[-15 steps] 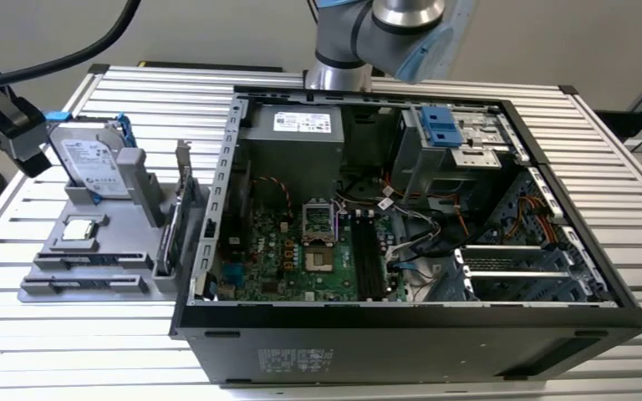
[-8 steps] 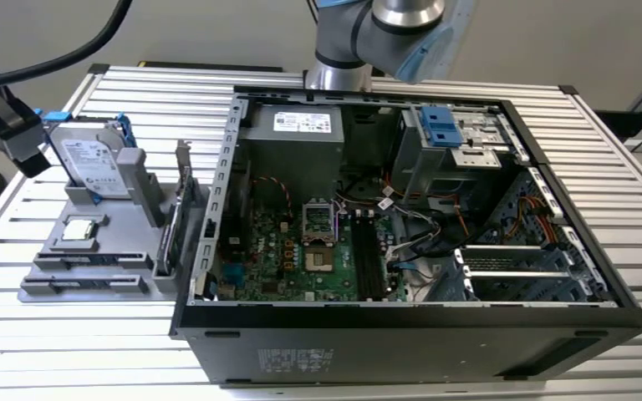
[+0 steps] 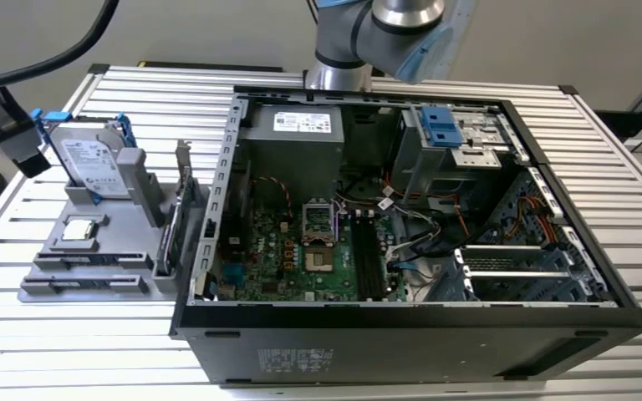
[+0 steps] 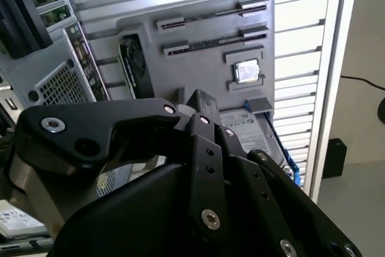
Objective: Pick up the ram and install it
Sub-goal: 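Pick up the ram and move it above insertion slot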
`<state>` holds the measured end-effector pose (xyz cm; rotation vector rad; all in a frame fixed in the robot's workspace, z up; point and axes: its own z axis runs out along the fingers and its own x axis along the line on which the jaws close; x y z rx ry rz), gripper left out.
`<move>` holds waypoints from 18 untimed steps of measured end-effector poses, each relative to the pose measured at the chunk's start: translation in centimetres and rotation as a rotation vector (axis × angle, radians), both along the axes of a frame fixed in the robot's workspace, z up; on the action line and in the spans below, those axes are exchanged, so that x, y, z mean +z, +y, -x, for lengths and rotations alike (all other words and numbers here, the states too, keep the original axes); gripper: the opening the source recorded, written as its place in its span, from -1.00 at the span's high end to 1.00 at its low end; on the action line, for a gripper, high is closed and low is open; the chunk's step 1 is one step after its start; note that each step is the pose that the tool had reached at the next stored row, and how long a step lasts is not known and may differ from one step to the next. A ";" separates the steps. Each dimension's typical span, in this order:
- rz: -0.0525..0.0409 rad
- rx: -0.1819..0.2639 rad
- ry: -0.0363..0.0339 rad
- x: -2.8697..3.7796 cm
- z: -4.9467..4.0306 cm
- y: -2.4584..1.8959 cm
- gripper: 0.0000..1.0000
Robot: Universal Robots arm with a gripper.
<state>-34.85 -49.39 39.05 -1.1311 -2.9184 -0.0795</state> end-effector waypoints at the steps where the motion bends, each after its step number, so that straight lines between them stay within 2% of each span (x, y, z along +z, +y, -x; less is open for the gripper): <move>1: 0.0000 -0.008 -0.0001 0.00 0.00 0.00 1.00; 18: 0.0000 -0.154 0.0004 0.00 0.00 -0.02 1.00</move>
